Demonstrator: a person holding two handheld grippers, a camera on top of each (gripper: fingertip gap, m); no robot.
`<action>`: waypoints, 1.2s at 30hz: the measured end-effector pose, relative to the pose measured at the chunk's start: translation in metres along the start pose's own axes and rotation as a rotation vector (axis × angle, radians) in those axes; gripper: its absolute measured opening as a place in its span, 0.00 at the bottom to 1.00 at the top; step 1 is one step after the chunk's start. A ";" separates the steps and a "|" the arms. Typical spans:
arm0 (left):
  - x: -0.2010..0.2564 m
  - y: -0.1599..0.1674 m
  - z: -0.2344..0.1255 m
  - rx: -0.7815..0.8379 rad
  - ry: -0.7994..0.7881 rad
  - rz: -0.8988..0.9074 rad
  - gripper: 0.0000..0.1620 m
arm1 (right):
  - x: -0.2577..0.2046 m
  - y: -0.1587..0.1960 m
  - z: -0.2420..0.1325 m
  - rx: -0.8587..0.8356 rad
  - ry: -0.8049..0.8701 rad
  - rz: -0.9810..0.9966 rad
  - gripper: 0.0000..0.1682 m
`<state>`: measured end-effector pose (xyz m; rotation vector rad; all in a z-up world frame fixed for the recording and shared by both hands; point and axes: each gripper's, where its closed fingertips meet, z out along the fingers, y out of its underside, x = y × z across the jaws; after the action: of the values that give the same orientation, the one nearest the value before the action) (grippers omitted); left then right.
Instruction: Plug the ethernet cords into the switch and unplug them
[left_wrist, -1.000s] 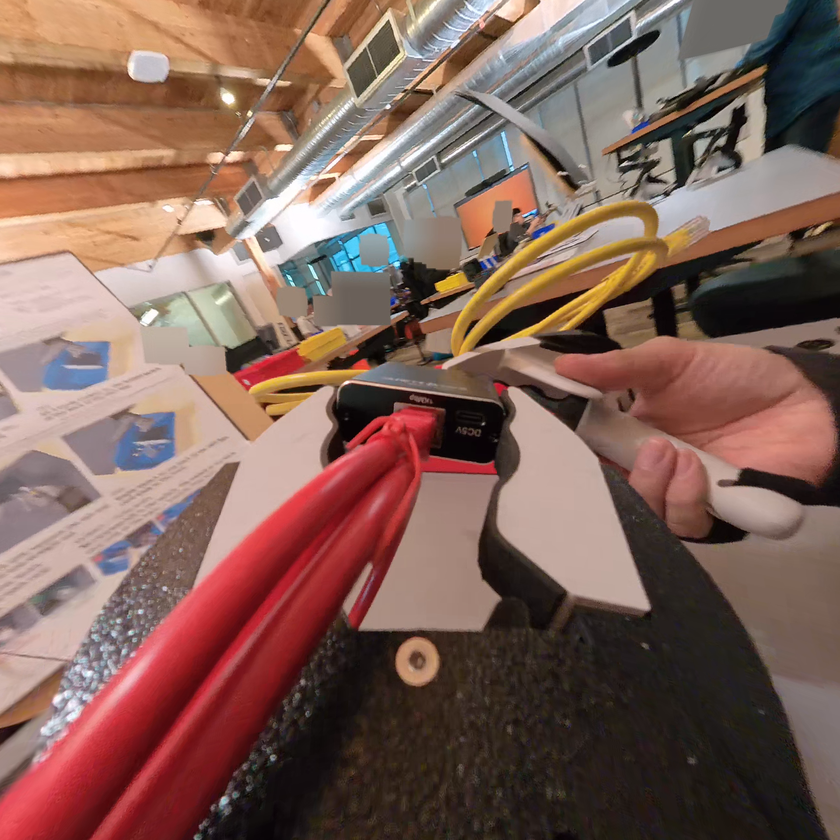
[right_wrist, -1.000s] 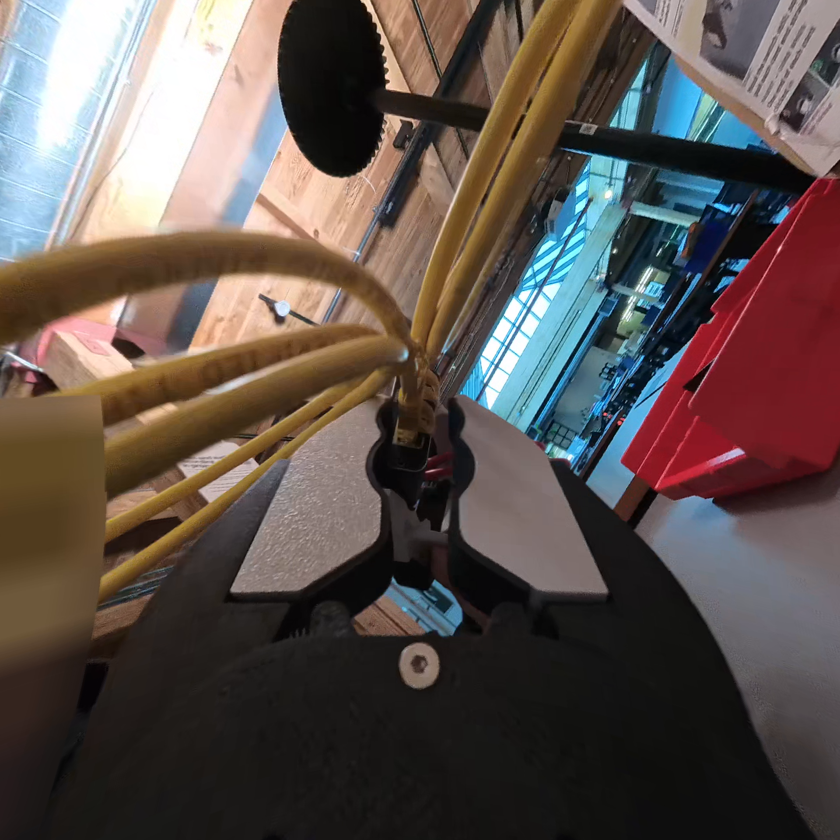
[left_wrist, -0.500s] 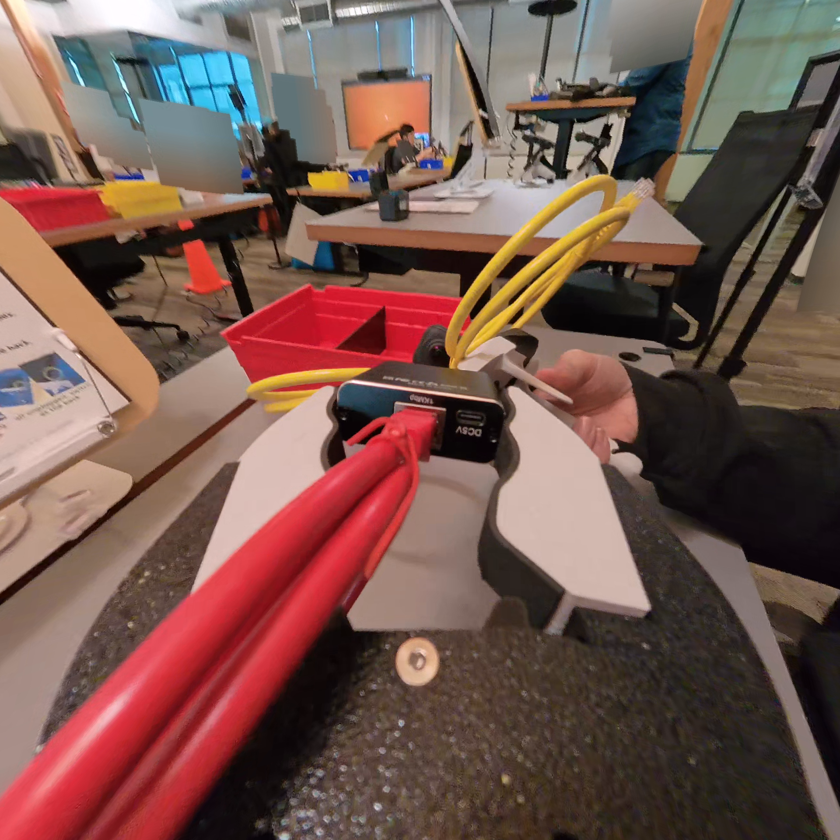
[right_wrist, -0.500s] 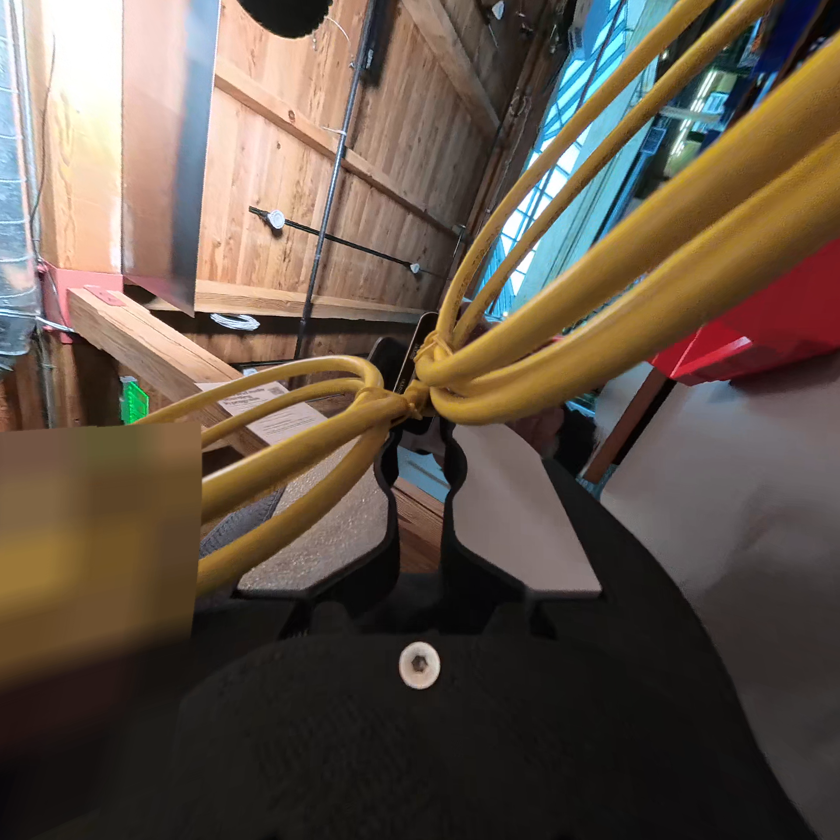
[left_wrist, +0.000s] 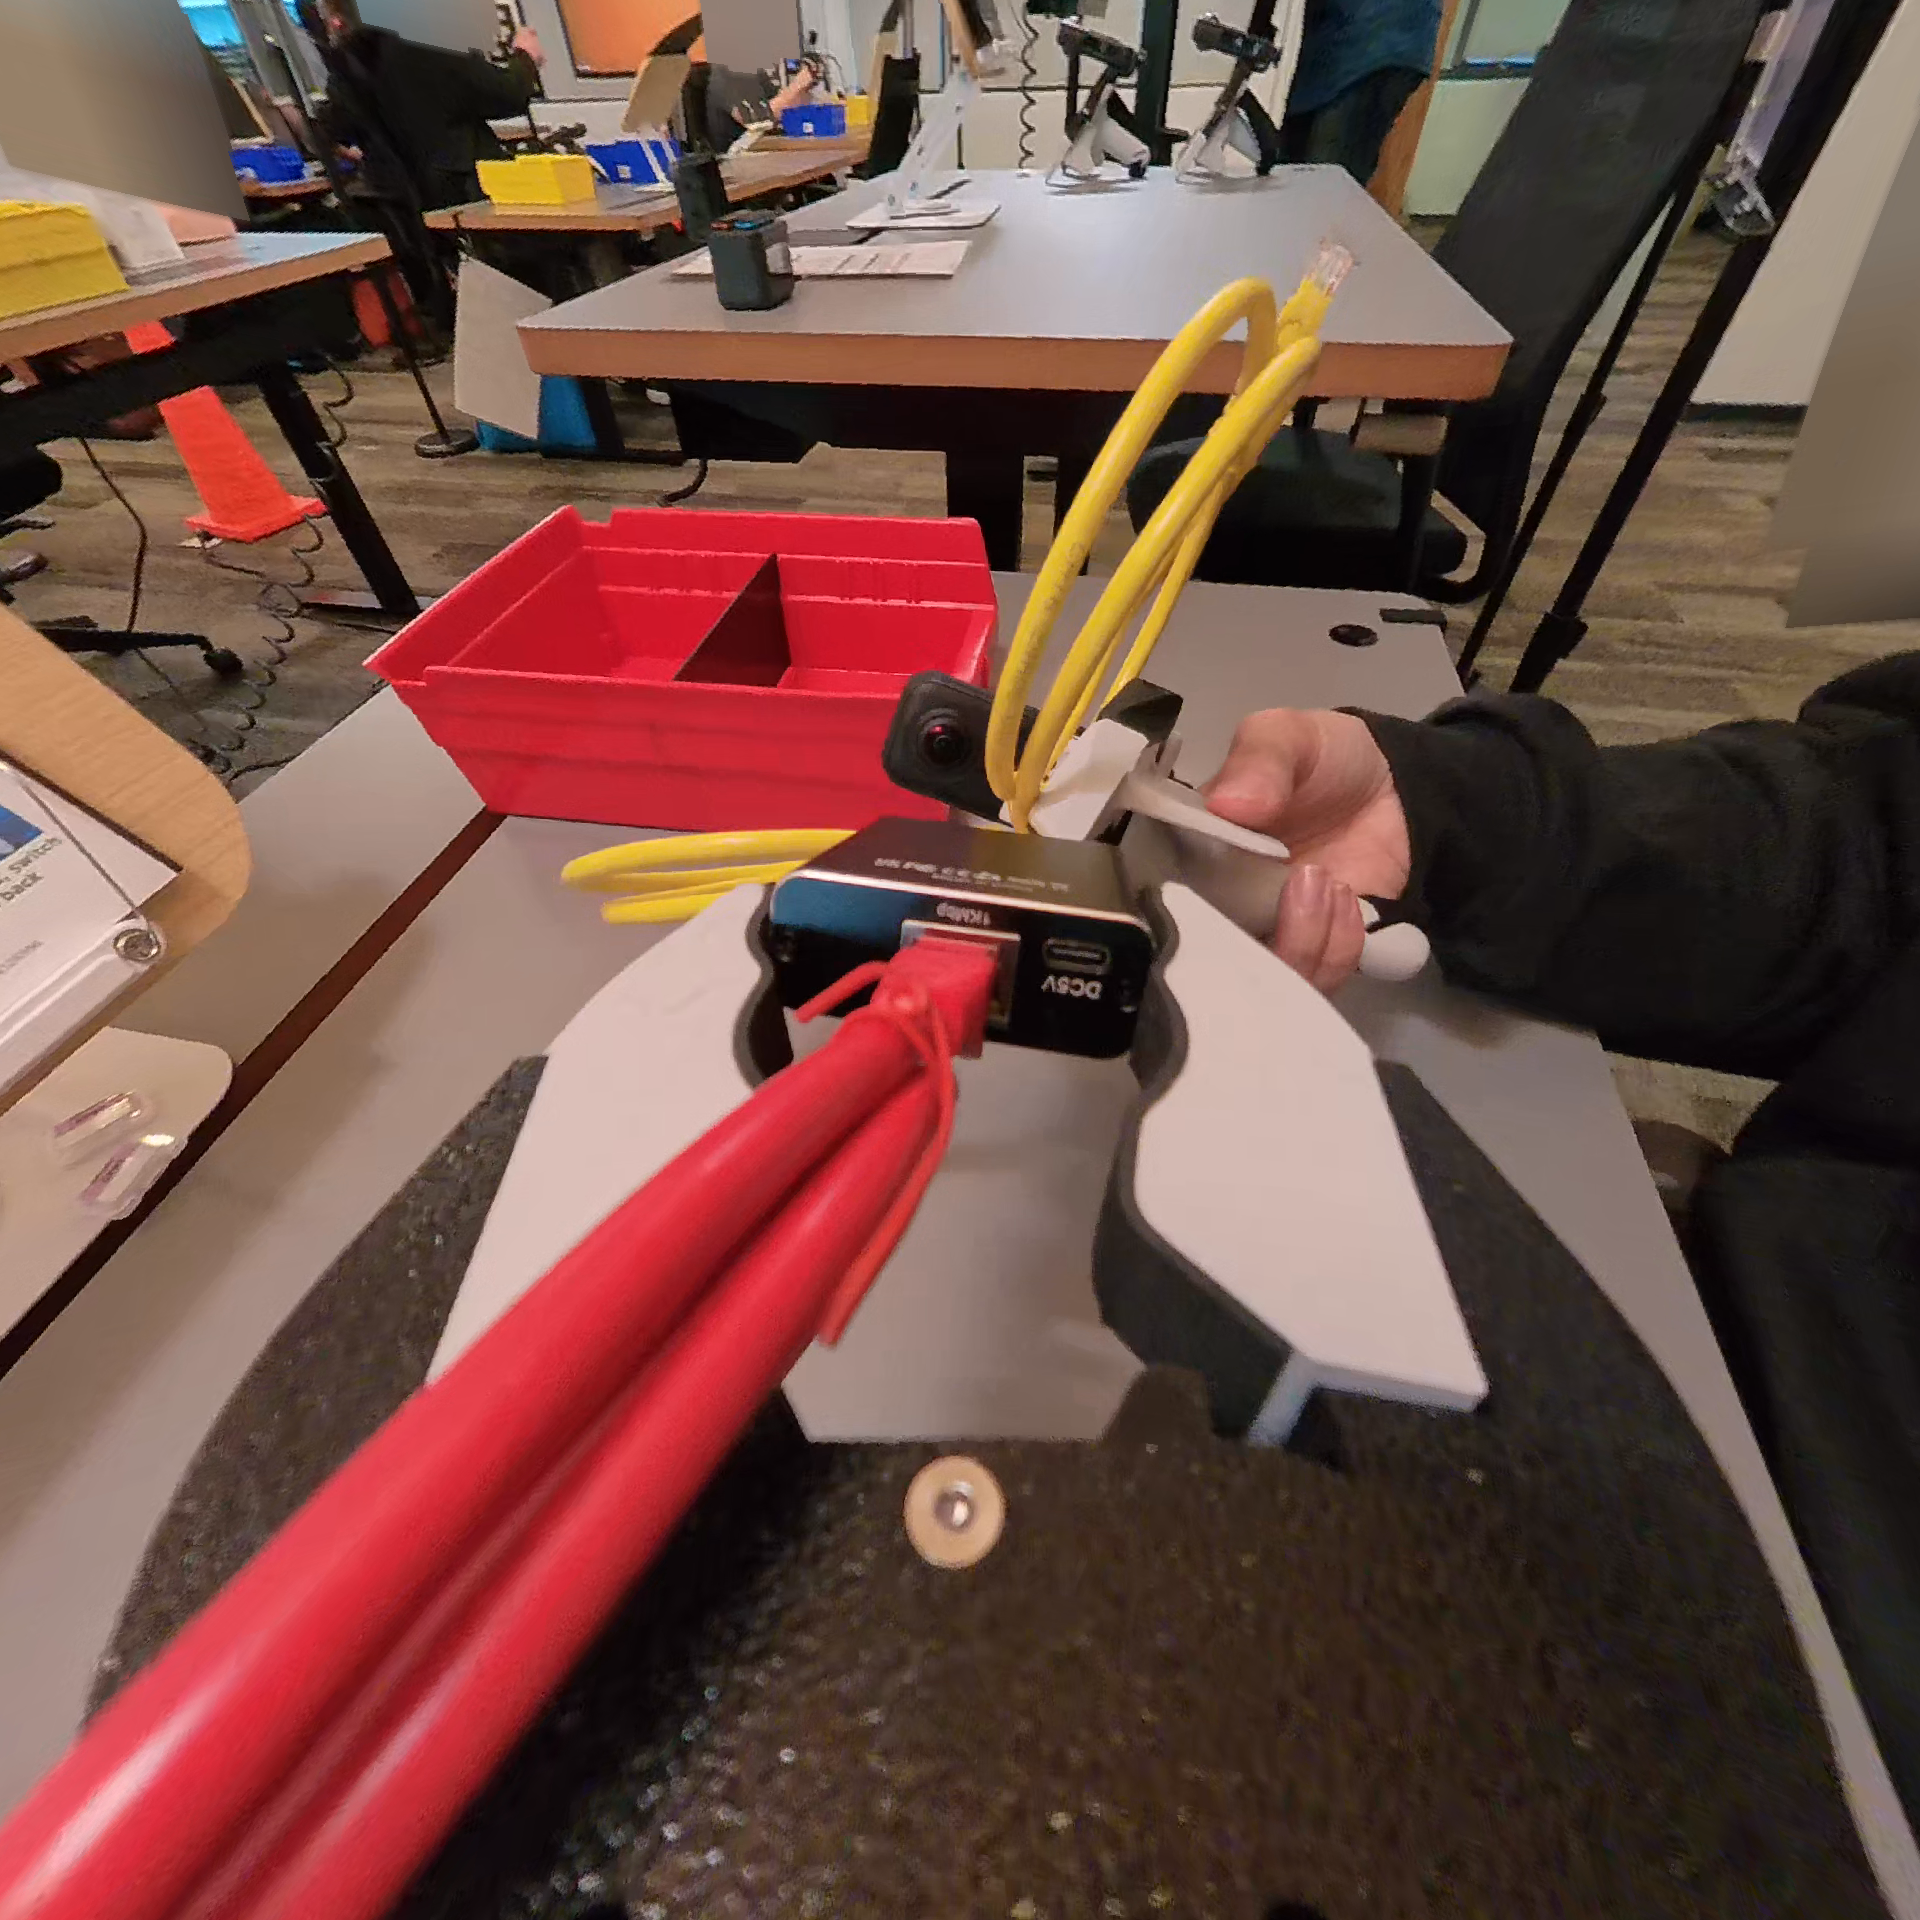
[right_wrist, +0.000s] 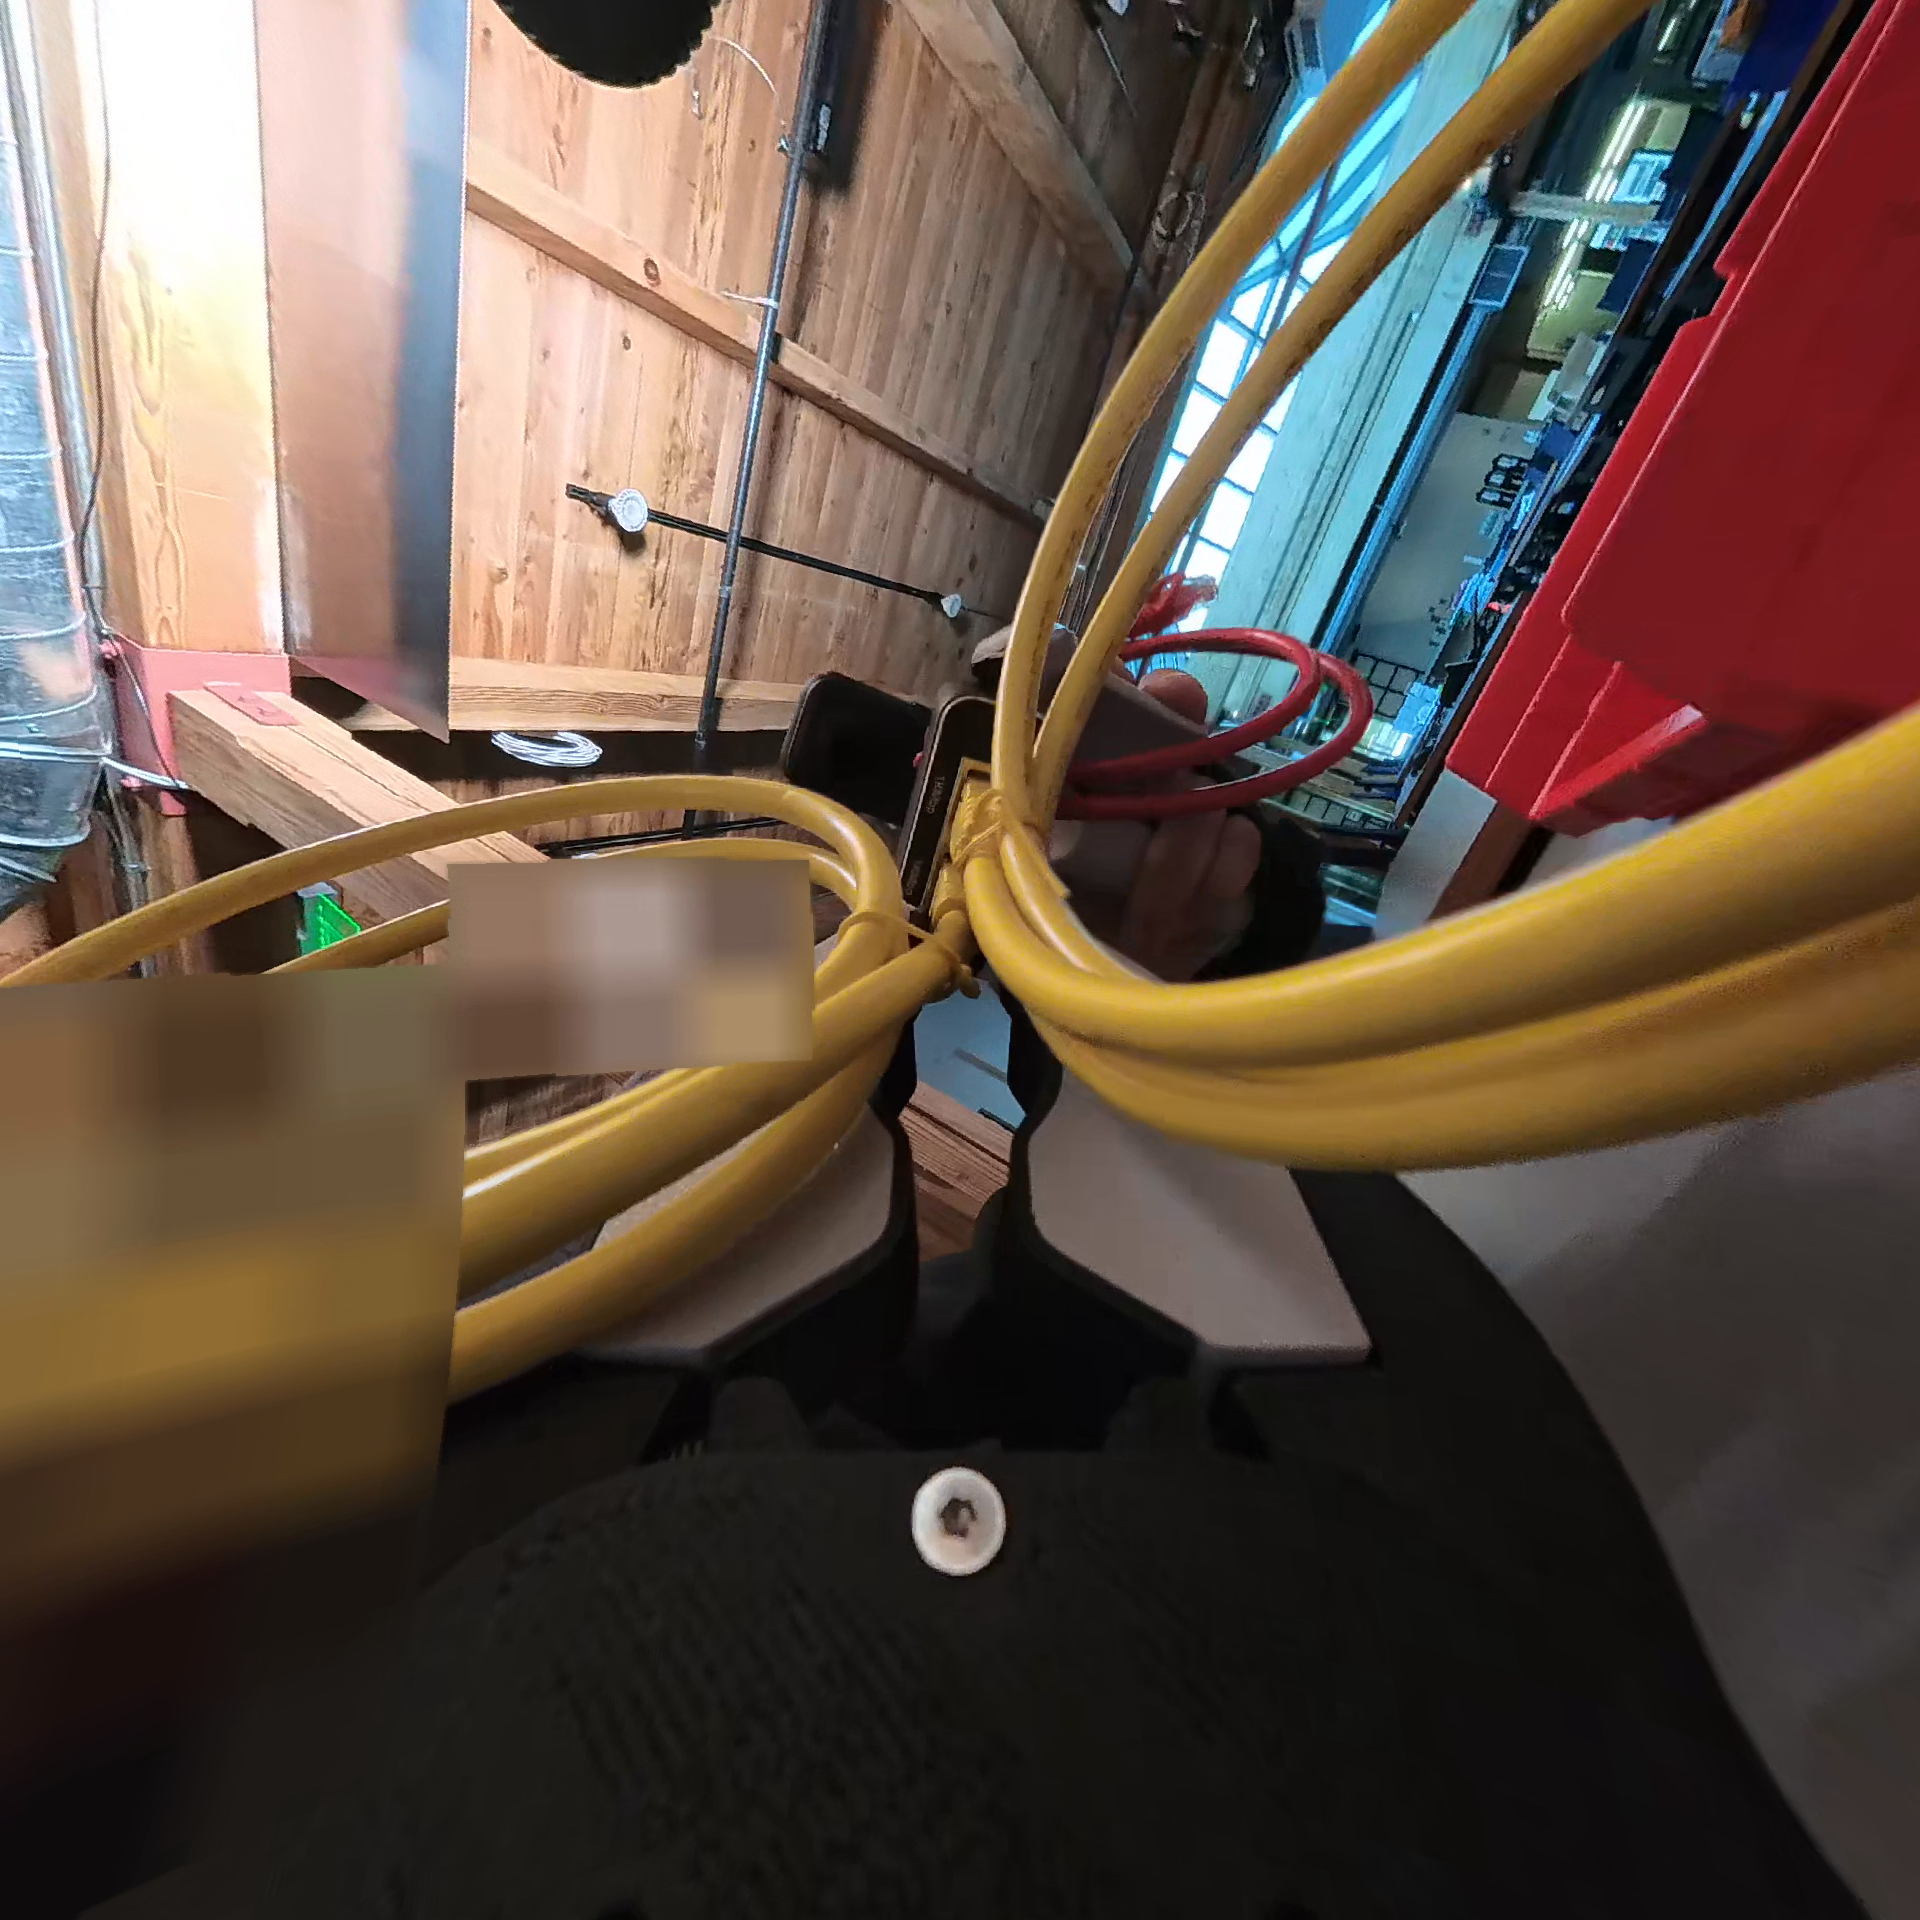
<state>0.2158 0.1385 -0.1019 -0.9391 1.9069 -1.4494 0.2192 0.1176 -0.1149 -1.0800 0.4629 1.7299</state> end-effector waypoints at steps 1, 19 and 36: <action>0.000 0.001 -0.001 -0.002 0.009 0.013 0.40 | 0.002 0.001 0.001 0.003 0.004 0.006 0.08; 0.009 0.022 -0.006 -0.076 0.066 0.136 0.40 | 0.023 0.014 -0.001 0.094 0.086 0.125 0.07; 0.014 0.024 -0.024 -0.057 0.010 0.031 0.40 | 0.023 0.025 0.013 0.122 0.200 0.122 0.07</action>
<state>0.1846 0.1452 -0.1189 -0.9254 1.9704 -1.3913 0.1893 0.1288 -0.1312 -1.1617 0.7642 1.6819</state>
